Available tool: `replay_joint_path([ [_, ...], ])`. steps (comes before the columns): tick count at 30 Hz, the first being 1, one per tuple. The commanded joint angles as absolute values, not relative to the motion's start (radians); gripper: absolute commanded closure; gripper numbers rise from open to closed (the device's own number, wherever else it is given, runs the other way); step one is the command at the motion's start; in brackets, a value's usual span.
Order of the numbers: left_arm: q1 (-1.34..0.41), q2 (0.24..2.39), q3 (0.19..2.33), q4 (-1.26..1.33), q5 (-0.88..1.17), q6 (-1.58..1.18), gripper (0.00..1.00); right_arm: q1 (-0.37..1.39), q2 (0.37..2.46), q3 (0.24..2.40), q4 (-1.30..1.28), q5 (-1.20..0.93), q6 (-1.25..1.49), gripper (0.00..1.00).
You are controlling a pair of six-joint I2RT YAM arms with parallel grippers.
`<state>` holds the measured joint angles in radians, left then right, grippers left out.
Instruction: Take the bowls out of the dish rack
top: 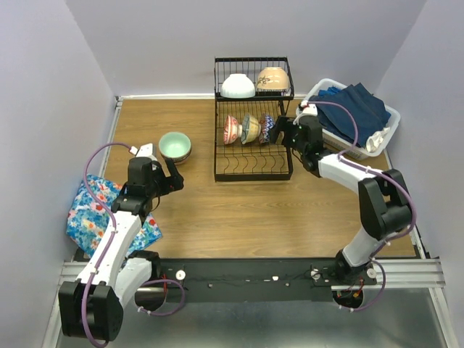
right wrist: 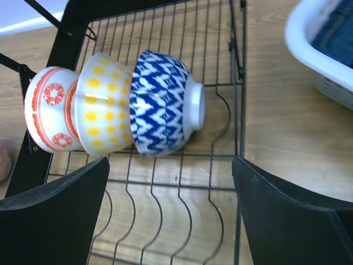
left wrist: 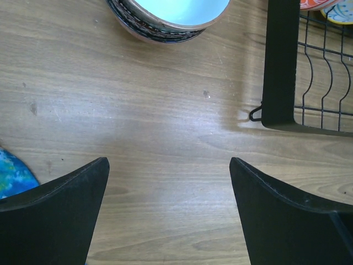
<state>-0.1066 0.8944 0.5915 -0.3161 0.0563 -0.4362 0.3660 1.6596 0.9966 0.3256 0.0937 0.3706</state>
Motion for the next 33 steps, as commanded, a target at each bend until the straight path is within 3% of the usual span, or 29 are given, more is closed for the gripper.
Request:
replay_joint_path([
  [1,-0.114,0.891,0.594,-0.261,0.066,-0.407,0.01,0.353,1.749,1.069,0.449,0.018,0.344,0.00],
  [33,-0.094,0.928,0.615,-0.236,0.067,-0.385,0.01,0.319,2.036,1.224,0.529,-0.118,0.426,0.00],
])
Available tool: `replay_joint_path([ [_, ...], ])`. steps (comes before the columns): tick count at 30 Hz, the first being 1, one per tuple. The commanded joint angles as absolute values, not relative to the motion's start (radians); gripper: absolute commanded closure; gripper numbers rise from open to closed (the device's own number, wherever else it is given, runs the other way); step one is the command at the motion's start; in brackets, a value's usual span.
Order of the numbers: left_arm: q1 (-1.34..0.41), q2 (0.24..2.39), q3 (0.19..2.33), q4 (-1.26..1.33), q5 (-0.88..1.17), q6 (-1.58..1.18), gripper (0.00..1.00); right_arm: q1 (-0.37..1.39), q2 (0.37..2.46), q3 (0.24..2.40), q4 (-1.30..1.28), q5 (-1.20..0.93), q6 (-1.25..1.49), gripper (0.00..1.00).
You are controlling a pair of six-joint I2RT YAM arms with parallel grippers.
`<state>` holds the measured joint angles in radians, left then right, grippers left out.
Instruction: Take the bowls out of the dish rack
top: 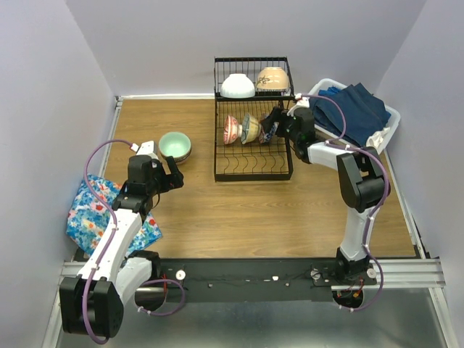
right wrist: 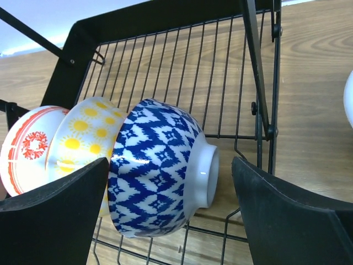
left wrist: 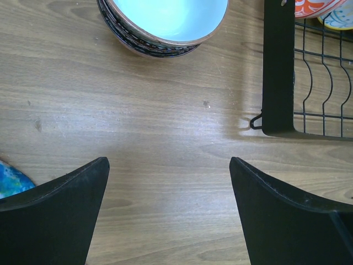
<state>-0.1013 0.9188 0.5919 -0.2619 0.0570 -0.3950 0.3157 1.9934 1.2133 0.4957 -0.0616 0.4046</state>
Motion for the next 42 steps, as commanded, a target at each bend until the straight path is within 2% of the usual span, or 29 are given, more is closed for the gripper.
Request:
replay_joint_path([
  [1,-0.092,0.930,0.615,-0.238,0.067,-0.385,0.01,0.319,2.040,1.218,0.538,-0.142,0.434,0.00],
  [13,-0.091,0.934,0.615,-0.235,0.078,-0.390,0.01,0.318,2.025,1.080,0.658,-0.140,0.472,0.00],
  [21,-0.091,0.931,0.614,-0.233,0.089,-0.394,0.01,0.321,2.026,1.088,0.649,-0.147,0.456,0.02],
  [33,-0.091,0.919,0.611,-0.232,0.095,-0.397,0.01,0.321,2.017,1.117,0.609,-0.155,0.426,0.25],
  [36,-0.092,0.917,0.611,-0.233,0.097,-0.399,0.01,0.321,2.017,1.123,0.598,-0.152,0.414,0.27],
  [42,-0.092,0.916,0.611,-0.232,0.100,-0.400,0.01,0.325,2.010,1.143,0.571,-0.130,0.371,0.43],
])
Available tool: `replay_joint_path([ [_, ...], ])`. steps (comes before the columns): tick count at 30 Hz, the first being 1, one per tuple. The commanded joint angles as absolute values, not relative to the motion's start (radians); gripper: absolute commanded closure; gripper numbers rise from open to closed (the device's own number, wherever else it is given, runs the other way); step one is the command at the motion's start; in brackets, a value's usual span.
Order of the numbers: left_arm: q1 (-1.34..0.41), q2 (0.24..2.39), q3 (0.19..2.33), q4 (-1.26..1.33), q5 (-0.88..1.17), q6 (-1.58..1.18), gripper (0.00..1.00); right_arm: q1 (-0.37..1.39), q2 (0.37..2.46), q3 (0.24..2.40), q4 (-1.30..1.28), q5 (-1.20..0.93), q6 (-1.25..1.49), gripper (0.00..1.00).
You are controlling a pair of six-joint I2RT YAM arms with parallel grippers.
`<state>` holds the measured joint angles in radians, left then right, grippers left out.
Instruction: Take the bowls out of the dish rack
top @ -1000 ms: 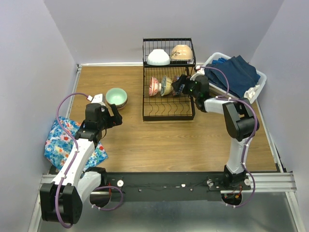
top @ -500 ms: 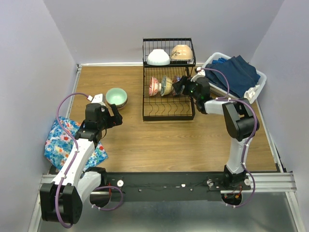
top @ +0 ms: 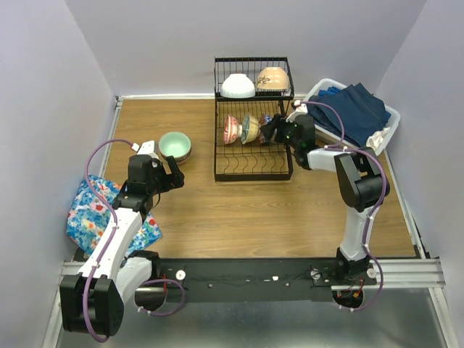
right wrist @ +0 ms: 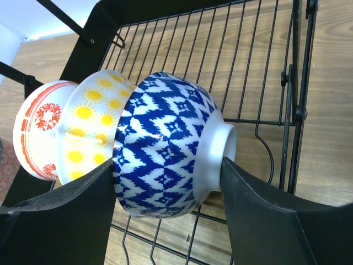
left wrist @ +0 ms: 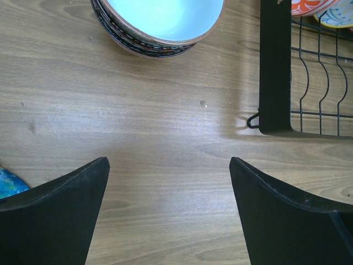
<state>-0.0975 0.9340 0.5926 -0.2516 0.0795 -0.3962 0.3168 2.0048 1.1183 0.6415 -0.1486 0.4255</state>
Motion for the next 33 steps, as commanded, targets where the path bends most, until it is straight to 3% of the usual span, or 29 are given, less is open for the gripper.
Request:
replay_joint_path([
  [1,-0.092,0.916,0.612,-0.232,0.098,-0.400,0.01,0.327,2.002,1.144,0.569,-0.120,0.362,0.46],
  [10,-0.094,0.913,0.612,-0.233,0.094,-0.402,0.01,0.379,1.941,1.132,0.514,-0.006,0.247,0.56],
  [14,-0.095,0.913,0.611,-0.235,0.092,-0.403,0.01,0.396,1.910,1.111,0.525,0.121,0.233,0.68],
  [33,-0.098,0.908,0.612,-0.236,0.094,-0.405,0.01,0.405,1.700,0.994,0.445,0.179,0.354,0.69],
])
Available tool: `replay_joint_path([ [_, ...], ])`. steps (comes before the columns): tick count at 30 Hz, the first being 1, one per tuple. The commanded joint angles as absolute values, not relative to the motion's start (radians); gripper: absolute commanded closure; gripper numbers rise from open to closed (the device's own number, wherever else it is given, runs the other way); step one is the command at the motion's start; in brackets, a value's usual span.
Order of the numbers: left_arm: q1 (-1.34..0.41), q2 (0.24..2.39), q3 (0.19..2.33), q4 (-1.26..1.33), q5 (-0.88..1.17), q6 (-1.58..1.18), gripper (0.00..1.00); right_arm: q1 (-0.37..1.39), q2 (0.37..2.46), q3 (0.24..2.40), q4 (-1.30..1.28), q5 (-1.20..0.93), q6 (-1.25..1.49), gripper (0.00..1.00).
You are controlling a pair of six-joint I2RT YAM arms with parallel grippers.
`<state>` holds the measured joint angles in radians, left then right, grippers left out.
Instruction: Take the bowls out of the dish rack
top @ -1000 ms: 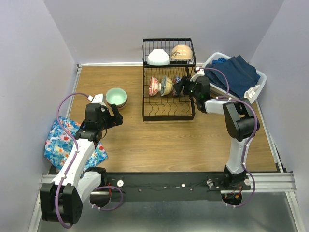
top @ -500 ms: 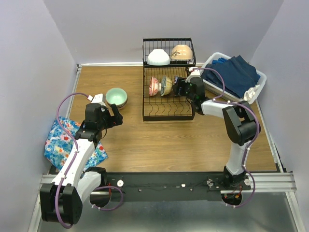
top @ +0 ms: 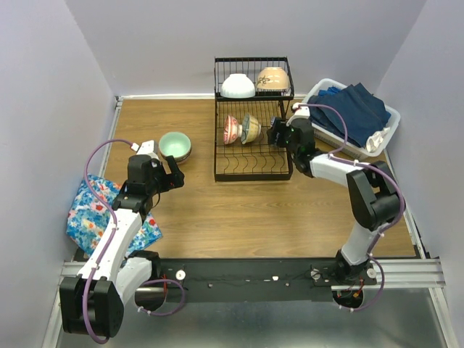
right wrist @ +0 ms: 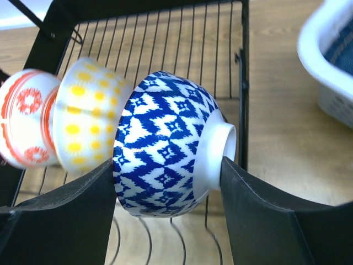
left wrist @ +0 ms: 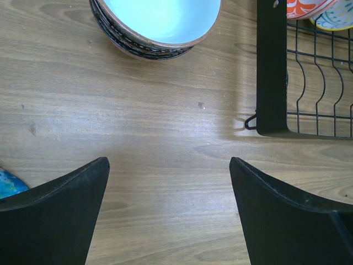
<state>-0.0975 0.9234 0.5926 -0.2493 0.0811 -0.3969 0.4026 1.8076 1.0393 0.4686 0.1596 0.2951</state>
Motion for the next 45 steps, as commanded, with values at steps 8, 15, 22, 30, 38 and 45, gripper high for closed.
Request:
replay_joint_path([
  [8,-0.101,0.931,0.607,-0.207,0.147,-0.420,0.01,0.405,1.523,0.885,0.396,0.065,0.483,0.69],
  [15,-0.126,0.988,0.629,-0.152,0.172,-0.517,0.01,0.405,1.404,0.813,0.379,-0.107,0.569,0.69],
  [22,-0.288,1.061,0.709,-0.072,0.138,-0.639,0.01,0.405,1.330,0.761,0.442,-0.290,0.699,0.69],
  [30,-0.428,1.184,0.787,0.087,0.117,-0.767,0.02,0.406,1.286,0.667,0.626,-0.469,0.902,0.69],
  [38,-0.506,1.313,0.827,0.176,0.118,-0.880,0.04,0.408,1.244,0.592,0.762,-0.514,1.034,0.69],
  [45,-0.541,1.377,0.831,0.219,0.149,-0.948,0.11,0.411,1.229,0.557,0.819,-0.528,1.089,0.69],
])
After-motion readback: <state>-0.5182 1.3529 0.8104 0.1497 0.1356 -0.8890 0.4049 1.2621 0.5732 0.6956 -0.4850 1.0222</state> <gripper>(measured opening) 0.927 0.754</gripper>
